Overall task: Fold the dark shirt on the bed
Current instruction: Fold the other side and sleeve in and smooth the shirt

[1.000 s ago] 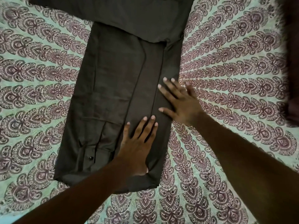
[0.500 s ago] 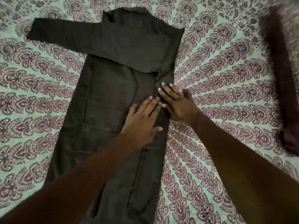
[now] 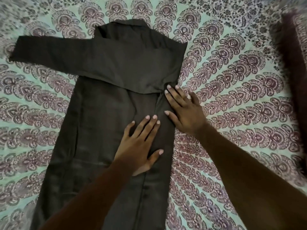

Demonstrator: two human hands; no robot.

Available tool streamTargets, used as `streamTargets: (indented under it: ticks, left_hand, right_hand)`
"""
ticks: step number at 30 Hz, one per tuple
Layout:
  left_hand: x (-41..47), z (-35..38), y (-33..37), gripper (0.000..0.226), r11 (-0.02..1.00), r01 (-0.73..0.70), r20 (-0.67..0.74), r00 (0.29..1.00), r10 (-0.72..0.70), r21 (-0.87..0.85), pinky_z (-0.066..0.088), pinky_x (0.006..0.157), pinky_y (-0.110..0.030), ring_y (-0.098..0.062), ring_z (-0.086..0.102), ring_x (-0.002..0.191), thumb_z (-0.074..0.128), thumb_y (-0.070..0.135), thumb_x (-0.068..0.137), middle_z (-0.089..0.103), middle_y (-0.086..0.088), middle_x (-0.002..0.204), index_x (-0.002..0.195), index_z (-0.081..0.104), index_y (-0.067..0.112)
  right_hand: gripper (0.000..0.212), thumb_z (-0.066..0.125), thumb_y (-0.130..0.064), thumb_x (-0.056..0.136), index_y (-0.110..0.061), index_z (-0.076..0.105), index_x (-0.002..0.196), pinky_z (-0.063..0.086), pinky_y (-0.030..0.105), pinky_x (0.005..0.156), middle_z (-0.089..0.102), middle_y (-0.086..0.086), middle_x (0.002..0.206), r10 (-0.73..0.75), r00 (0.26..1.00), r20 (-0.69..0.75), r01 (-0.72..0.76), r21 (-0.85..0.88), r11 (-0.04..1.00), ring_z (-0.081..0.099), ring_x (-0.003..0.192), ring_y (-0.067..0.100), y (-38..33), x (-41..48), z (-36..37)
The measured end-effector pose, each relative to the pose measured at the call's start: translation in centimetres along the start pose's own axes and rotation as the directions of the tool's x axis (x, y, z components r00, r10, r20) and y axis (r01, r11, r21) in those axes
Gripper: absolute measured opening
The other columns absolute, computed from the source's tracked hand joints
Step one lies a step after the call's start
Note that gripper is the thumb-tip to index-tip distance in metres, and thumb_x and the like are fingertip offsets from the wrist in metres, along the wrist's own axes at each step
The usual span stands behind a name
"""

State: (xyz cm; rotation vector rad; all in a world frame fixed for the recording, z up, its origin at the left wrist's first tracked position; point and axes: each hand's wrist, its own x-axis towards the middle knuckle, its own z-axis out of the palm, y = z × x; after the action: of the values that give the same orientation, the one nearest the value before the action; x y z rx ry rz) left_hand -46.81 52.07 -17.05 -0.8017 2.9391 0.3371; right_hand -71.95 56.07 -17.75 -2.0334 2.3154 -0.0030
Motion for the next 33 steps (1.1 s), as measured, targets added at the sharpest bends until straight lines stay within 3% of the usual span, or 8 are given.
streamTargets:
  ticks: [4,8,12,15,21,25,29,33]
  left_hand:
    - [3.1,-1.7,-1.0,0.046,0.987,-0.052,-0.175,0.984,0.025,-0.151,0.039,0.101,-0.047,-0.025,0.053,0.128,0.050,0.046,0.100,0.054,0.003,0.146,0.139,0.058,0.023]
    - [13.2,-5.6,-3.5,0.038,0.990,0.051,-0.331,0.939,-0.092,-0.133,0.040,0.087,-0.045,-0.027,0.057,0.114,0.056,0.019,0.089,0.058,0.003,0.137,0.126,0.061,0.026]
    - [23.9,-9.6,-7.1,0.069,0.979,0.087,-0.045,0.994,-0.097,-0.183,0.028,0.110,-0.059,-0.025,0.031,0.151,0.059,0.032,0.096,0.037,0.007,0.163,0.158,0.030,0.040]
    - [27.7,-10.9,-8.8,0.085,0.973,0.135,0.161,0.981,-0.105,-0.187,0.019,0.112,-0.068,-0.031,0.041,0.144,0.069,0.046,0.094,0.052,-0.002,0.150,0.161,0.017,0.045]
    - [25.8,-11.1,-10.8,0.024,0.954,0.287,0.013,0.958,-0.287,-0.084,0.023,0.108,-0.054,-0.037,0.060,0.119,0.057,0.029,0.096,0.072,-0.011,0.114,0.116,0.068,0.020]
    - [24.8,-10.8,-11.6,0.026,0.931,0.364,0.089,0.928,-0.361,-0.016,0.019,0.109,-0.056,-0.038,0.060,0.114,0.062,0.029,0.085,0.067,-0.011,0.112,0.107,0.070,0.018]
    - [26.8,-11.6,-9.5,0.054,0.921,0.289,0.096,0.957,-0.273,-0.261,0.021,0.107,-0.054,-0.029,0.052,0.130,0.058,0.042,0.075,0.060,-0.005,0.125,0.126,0.065,0.025]
    - [30.3,-11.4,-6.8,0.066,0.839,0.351,0.182,0.936,-0.301,-0.416,0.016,0.117,-0.056,-0.028,0.049,0.139,0.061,0.067,0.091,0.062,-0.005,0.139,0.141,0.053,0.026]
  right_hand:
    - [0.069,0.028,-0.055,0.107,-0.021,0.020,0.167,0.022,0.056,0.124,0.013,-0.003,0.175,-0.003,1.000,0.026,0.003,0.005,1.000,0.012,0.162,0.017,0.3,0.2,0.0]
    - [0.071,0.029,-0.055,0.106,-0.019,0.020,0.167,0.023,0.056,0.123,0.013,-0.001,0.175,0.012,0.998,0.055,-0.012,-0.004,1.000,0.014,0.161,0.018,0.3,0.2,-0.1]
    - [0.071,0.031,-0.054,0.106,-0.020,0.019,0.167,0.023,0.058,0.122,0.010,-0.002,0.176,0.012,0.997,0.073,-0.011,-0.017,1.000,0.010,0.162,0.018,0.3,0.3,-0.3]
    - [0.071,0.032,-0.054,0.105,-0.020,0.019,0.167,0.023,0.058,0.122,0.009,-0.002,0.176,0.010,0.997,0.079,-0.009,-0.011,1.000,0.012,0.162,0.018,0.4,0.3,-0.4]
    - [0.071,0.034,-0.053,0.105,-0.021,0.022,0.166,0.024,0.059,0.119,0.010,-0.002,0.176,-0.007,0.998,0.068,0.006,0.009,1.000,0.013,0.161,0.018,0.6,0.5,-0.6]
    - [0.070,0.037,-0.052,0.105,-0.021,0.023,0.166,0.023,0.060,0.120,0.009,-0.003,0.176,-0.040,0.998,0.052,0.040,0.008,0.999,0.010,0.162,0.019,0.8,0.4,-0.4]
    - [0.068,0.034,-0.050,0.106,-0.018,0.025,0.165,0.023,0.060,0.120,0.009,-0.001,0.176,-0.069,0.997,0.043,0.068,0.011,0.998,0.009,0.162,0.021,0.8,0.4,-0.3]
    - [0.064,0.034,-0.045,0.108,-0.012,0.033,0.162,0.023,0.063,0.120,0.016,0.003,0.175,-0.142,0.990,0.004,0.142,0.012,0.990,0.013,0.162,0.020,1.0,0.0,0.2]
